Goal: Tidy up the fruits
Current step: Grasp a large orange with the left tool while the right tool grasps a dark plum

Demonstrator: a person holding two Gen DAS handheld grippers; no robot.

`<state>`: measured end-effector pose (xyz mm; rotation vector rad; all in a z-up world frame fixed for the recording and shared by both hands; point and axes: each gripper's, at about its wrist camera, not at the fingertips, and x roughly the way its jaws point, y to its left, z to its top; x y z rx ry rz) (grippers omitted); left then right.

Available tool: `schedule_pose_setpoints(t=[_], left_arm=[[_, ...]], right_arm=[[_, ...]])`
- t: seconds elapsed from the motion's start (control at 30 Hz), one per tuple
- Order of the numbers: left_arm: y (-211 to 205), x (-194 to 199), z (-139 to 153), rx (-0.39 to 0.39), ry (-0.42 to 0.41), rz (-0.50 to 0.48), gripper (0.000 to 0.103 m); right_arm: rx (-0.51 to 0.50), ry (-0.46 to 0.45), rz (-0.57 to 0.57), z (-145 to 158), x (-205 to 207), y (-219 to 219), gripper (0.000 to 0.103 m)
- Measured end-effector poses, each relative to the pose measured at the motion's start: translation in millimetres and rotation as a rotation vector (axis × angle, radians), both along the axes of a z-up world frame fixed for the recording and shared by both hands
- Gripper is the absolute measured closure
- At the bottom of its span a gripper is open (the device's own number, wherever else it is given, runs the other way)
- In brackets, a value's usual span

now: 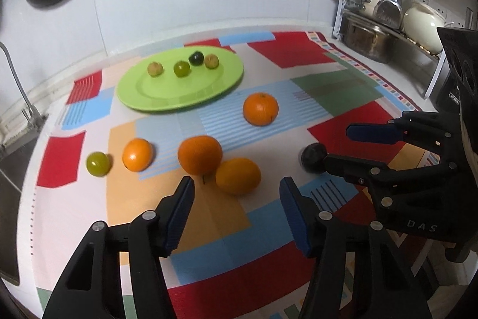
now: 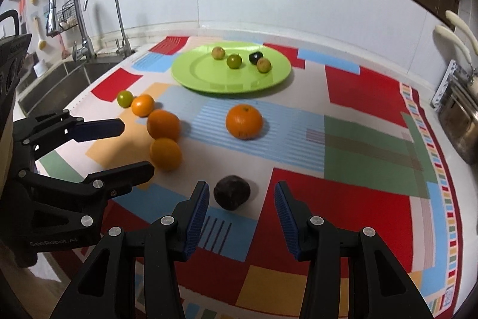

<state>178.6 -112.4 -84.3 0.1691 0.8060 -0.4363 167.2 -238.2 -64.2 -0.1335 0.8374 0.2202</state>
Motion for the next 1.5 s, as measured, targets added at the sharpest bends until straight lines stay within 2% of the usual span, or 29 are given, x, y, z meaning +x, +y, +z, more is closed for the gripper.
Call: schedule_pose_setpoints(t=[0.4, 0.67, 0.77, 0.9, 1.17, 1.5], left_arm=[[-4.5, 19.3, -17.7, -0.035, 0.084, 0.018, 0.055], [-7.7, 26.5, -20.3, -0.049, 0.094, 0.037, 0.059], [-8.0, 28.4, -20.6, -0.044, 0.095, 0.044, 0.063], [-8.0, 29.1, -20.9, -0.041, 0.096, 0.045, 0.064], [-7.5, 23.6, -14.8, -0.040, 0.090, 0.033, 0.064], [3.1, 9.6, 13.3, -0.069, 0.049, 0.031, 0.064]], right_arm=[[0.043, 0.054, 0.009, -18.0, 12.2, 1.3, 0.057], [0.084, 0.078, 0.002, -25.4, 21.2, -0.4, 0.058], [0.086, 0.083, -0.004, -27.9, 23.4, -1.1, 0.064], [0.096, 0.081, -0.003, -26.8, 23.0, -1.5, 0.070], [0.102, 0.060, -0.020, -18.2, 19.2, -2.7, 0.070], [0.128, 0.017, -0.027, 5.3, 10.2, 0.5, 0.070]])
